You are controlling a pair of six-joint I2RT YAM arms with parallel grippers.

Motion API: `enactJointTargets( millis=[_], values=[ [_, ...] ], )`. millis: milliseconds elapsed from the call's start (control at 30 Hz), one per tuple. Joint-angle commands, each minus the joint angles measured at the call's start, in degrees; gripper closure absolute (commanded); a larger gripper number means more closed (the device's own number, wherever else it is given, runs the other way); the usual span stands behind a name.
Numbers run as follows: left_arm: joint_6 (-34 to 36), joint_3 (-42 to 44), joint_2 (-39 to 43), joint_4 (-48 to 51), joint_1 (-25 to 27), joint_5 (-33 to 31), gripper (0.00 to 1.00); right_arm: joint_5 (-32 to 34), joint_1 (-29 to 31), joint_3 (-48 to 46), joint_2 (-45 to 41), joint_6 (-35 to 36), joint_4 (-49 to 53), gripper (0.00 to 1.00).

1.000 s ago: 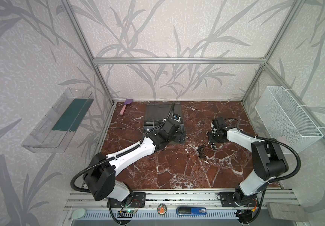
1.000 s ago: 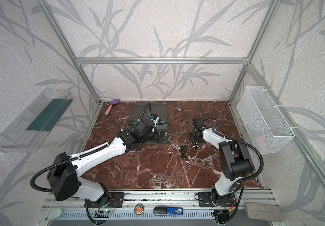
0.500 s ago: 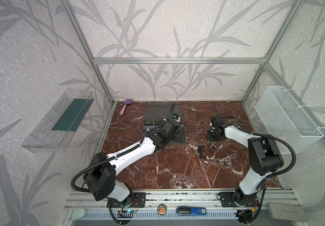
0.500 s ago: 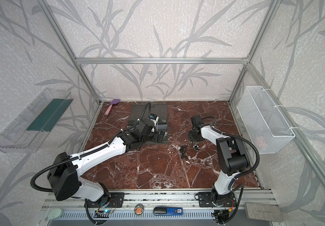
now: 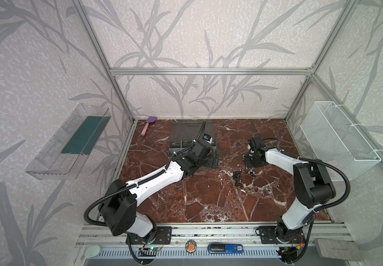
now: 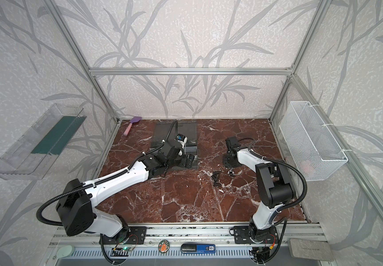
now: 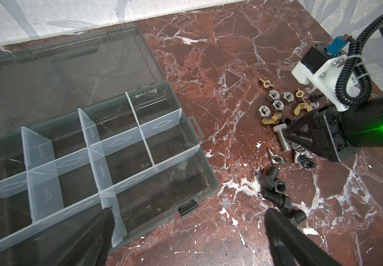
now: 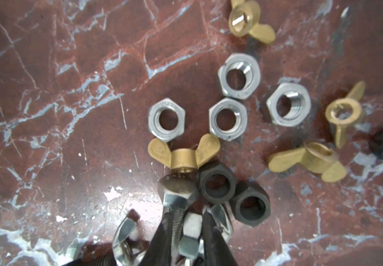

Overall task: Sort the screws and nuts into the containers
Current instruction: 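Lower the right gripper and grasp a silver hex nut from the pile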

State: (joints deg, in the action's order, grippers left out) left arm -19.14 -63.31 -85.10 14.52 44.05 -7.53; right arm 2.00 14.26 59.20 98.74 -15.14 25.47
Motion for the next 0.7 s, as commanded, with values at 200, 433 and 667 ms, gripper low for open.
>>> enactJointTargets(
  millis=[200,433,667],
  values=[
    [-0.82,-1.37,-0.70,0.24,0.16,0.32,0.01,0.02,-0.97,-2.27,-3.51,0.11,3.10,0.75],
    [-0.82,-1.38,-0.68,0.24,0.18,0.41,0.01,-1.42,-1.30,-1.98,-2.24,0.11,2.63,0.75],
    [-0.64,-1.38,-0.68,0.27,0.24,0.15,0.00,-2.39,-1.28,-0.17,0.91,0.55,3.00,0.75]
  ],
)
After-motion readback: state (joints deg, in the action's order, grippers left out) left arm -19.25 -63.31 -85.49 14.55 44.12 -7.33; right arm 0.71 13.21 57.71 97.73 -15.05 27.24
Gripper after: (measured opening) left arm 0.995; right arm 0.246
